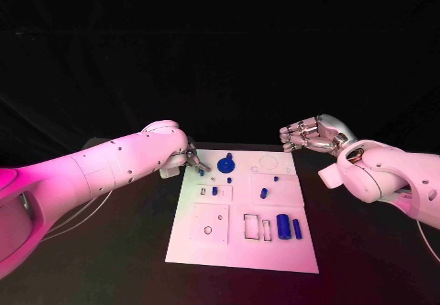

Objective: Assemble the parts on the task board

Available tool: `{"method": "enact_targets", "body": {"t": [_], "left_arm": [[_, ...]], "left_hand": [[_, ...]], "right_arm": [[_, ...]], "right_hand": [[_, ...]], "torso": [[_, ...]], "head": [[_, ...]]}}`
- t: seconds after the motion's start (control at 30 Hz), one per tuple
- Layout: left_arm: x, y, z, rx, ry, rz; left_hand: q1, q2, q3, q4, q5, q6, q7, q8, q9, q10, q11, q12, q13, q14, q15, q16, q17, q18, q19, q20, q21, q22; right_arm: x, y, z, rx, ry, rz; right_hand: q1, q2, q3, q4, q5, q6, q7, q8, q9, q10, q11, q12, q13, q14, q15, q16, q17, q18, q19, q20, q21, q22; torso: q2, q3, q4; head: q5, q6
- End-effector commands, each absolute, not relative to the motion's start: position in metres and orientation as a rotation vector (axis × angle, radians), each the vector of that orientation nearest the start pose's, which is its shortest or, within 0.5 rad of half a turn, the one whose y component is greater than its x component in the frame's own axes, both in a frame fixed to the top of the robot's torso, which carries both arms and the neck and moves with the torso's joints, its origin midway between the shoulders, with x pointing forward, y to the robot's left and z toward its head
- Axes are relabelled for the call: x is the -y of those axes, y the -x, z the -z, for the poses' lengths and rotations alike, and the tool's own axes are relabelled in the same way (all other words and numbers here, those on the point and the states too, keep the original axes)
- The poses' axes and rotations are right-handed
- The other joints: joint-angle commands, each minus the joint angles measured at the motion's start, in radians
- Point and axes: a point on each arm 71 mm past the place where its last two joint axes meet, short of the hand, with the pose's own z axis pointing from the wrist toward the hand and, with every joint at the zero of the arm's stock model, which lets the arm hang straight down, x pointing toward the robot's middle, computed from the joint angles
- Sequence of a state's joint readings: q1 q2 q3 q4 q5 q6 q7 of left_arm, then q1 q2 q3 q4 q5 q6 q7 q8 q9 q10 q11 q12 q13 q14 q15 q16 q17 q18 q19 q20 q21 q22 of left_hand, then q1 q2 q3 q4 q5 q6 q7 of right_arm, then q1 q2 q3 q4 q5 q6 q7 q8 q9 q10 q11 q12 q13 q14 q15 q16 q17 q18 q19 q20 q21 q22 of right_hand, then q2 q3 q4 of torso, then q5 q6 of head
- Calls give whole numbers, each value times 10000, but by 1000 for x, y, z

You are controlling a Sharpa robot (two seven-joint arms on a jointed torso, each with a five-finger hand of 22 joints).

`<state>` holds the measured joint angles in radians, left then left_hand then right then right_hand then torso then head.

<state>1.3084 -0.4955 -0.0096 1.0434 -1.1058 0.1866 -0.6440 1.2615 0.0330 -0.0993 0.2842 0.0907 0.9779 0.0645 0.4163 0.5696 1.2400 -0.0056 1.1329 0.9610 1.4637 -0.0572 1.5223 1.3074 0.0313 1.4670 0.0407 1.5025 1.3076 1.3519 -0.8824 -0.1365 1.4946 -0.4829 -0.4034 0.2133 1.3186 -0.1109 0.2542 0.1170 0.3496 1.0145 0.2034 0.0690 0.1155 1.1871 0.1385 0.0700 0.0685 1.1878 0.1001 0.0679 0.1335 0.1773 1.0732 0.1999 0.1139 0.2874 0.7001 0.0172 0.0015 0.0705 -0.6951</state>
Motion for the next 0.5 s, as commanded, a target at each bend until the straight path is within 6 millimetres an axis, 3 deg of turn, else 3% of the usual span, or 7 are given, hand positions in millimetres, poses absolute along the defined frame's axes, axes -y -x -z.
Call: {"method": "enact_targets", "body": {"t": [0.03,0.27,0.5], "left_arm": [[-185,-574,188,-22564,2915,1490],[-184,-574,188,-22592,3024,1582],[-183,-573,188,-22613,3338,1858]], "left_hand": [[93,9,73,23,57,81,11,46,-16,91,1,72,5,952,-73,62,2343,-42,434,-70,28,1509],[339,144,204,13,63,105,-12,67,-16,96,-19,66,-9,953,-91,64,2344,-46,443,-83,38,1530],[1236,452,837,-135,99,-14,-53,38,-41,-10,-65,-60,-144,943,-135,31,2323,-40,428,-120,23,1513]], "right_arm": [[235,-507,141,-15332,-6111,-11706],[235,-507,141,-15300,-6108,-11703],[236,-507,141,-15305,-6116,-11692]], "right_hand": [[43,83,-11,-37,-34,-88,-4,-33,-15,-60,6,-14,-16,-54,-10,-39,-9,62,42,55,-68,-9],[44,89,-8,-39,-28,-85,-4,-31,-14,-58,5,-13,-16,-52,-11,-37,-11,63,45,55,-68,-13],[46,92,-6,-41,-20,-84,-5,-30,-14,-57,4,-12,-16,-50,-11,-36,-12,63,47,54,-69,-16]], "torso": [[-1,3,-4],[-8,5,-1],[-6,9,-7]], "head": [[0,-36],[4,-49],[-6,-64]]}}
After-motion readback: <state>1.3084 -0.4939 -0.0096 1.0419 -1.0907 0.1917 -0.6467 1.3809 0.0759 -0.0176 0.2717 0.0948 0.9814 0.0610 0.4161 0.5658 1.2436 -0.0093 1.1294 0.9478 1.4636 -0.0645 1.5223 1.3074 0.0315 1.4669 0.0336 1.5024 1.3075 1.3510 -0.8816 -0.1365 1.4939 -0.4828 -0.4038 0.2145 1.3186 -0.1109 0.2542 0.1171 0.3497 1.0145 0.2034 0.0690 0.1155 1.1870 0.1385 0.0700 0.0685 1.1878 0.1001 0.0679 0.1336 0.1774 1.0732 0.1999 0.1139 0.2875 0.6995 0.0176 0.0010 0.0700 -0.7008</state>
